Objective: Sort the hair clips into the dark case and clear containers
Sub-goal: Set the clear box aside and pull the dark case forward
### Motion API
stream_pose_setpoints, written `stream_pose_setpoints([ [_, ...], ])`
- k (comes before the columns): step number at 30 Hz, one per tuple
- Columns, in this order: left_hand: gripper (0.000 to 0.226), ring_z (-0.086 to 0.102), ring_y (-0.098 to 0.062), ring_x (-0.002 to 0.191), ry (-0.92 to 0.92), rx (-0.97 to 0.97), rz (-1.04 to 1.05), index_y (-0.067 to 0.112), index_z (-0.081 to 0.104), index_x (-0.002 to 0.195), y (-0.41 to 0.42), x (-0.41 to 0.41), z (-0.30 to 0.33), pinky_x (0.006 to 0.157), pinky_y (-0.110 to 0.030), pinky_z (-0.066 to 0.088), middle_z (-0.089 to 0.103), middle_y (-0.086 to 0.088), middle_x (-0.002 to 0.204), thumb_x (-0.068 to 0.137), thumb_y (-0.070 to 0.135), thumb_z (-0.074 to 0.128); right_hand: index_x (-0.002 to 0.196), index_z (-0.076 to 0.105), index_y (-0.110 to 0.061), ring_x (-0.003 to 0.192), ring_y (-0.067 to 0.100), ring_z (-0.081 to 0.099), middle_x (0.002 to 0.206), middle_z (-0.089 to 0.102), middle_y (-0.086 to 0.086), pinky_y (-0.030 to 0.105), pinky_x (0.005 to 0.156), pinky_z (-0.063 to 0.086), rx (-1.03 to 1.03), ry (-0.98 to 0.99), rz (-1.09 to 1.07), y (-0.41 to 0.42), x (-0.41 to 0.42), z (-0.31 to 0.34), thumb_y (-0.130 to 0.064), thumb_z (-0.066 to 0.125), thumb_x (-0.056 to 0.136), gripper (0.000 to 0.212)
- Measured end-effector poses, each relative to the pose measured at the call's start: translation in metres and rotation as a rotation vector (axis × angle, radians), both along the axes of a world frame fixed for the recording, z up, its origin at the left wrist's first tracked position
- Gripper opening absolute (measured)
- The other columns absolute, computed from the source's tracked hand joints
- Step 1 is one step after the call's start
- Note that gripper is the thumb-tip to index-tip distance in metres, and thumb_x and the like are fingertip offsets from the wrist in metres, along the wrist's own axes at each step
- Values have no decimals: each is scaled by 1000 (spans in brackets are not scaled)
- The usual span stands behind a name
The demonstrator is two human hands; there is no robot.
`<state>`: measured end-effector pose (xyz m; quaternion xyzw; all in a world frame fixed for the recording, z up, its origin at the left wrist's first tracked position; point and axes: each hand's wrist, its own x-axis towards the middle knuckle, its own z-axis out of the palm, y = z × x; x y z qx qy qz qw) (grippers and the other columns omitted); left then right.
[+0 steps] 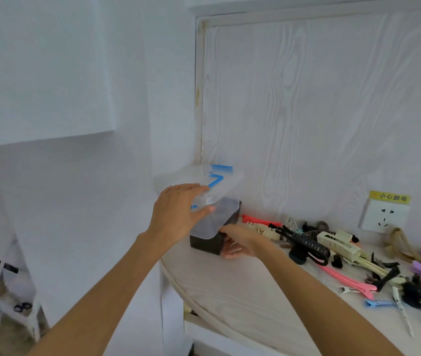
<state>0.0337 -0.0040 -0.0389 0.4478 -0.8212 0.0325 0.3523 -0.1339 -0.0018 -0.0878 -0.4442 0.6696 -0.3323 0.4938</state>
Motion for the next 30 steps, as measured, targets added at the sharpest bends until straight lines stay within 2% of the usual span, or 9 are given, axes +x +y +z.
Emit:
stream_pose_setpoints([
  [2,52,51,-12,115,43,35,10,35,50,131,0,0,5,90,-27,41,53,12,133,83,56,54,105,52,-9,70,18,61,84,54,6,26,68,57,-36,-21,0,4,-8,7,-33,56,90,29],
  [7,49,55,-16,108,136,84,10,33,49,131,3,-4,16,80,-27,40,58,7,126,86,53,54,70,53,-11,52,17,52,65,51,5,25,56,44,-156,66,-28,30,-37,29,-31,54,86,25],
  [13,46,59,-20,104,167,46,64,28,54,128,3,-18,2,79,-26,41,63,2,121,86,45,59,75,52,-8,41,10,34,61,39,4,18,42,26,-178,29,-89,77,-77,60,-32,57,83,26],
  [17,42,60,-22,106,114,40,86,27,59,124,-5,-29,-31,92,-36,44,65,1,120,85,40,63,83,49,-5,48,13,37,75,44,11,19,42,31,-219,-32,-99,106,-97,71,-31,52,88,26],
  [20,39,53,-16,119,60,19,100,29,59,123,-19,-37,-53,105,-38,32,62,5,125,85,36,64,85,54,-10,58,16,45,85,50,12,23,53,38,-286,-154,-82,116,-108,73,-33,51,89,24],
  [23,41,47,-14,125,7,34,98,29,57,124,-29,-44,-62,111,-38,21,59,3,128,84,37,64,92,55,-8,57,17,52,81,54,10,21,49,48,-318,-254,-90,117,-110,71,-33,54,88,25],
  [26,47,40,-25,131,-9,-24,114,25,57,125,-31,-46,-63,114,-46,14,51,-5,136,83,44,64,86,54,-7,51,17,56,75,54,9,21,47,51,-306,-272,-135,120,-101,63,-33,58,87,26],
  [28,50,41,-27,129,100,-120,121,23,57,123,-12,-46,-60,110,-47,25,50,-4,137,84,54,54,78,55,-9,50,16,59,75,55,9,21,49,52,-291,-286,-149,124,-93,53,-32,60,87,26],
  [30,52,49,-16,116,362,-53,32,26,54,121,23,-48,-54,97,-35,40,54,7,128,88,61,35,77,56,-10,52,16,63,79,56,9,23,54,55,-300,-283,-133,128,-81,43,-32,59,88,25],
])
